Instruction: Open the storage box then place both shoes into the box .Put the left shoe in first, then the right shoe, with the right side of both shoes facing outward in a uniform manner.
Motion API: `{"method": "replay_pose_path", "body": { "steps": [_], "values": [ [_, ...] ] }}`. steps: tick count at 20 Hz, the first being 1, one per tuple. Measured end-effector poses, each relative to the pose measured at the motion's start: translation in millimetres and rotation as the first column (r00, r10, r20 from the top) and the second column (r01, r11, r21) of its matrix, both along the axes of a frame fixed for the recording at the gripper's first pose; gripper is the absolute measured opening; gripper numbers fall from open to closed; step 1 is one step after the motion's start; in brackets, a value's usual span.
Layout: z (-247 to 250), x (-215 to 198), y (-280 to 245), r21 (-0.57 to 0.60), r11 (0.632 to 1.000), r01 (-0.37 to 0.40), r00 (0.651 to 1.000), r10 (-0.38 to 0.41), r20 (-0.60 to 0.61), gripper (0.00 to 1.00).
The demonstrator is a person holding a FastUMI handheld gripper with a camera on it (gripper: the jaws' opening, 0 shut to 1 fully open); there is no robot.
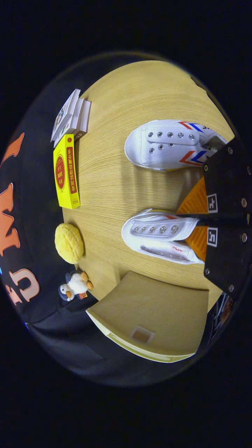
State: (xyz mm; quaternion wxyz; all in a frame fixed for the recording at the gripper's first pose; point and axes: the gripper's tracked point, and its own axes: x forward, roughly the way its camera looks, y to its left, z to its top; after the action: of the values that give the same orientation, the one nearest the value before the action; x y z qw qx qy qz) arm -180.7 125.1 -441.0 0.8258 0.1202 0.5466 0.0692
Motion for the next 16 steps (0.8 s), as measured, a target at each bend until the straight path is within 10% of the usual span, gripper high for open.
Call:
{"method": "replay_pose_path", "body": {
  "steps": [16],
  "values": [
    [96.7,52.4,49.6,0.158,0.987,0.014,0.987,-0.039,0.155,0.00]
  ]
}}
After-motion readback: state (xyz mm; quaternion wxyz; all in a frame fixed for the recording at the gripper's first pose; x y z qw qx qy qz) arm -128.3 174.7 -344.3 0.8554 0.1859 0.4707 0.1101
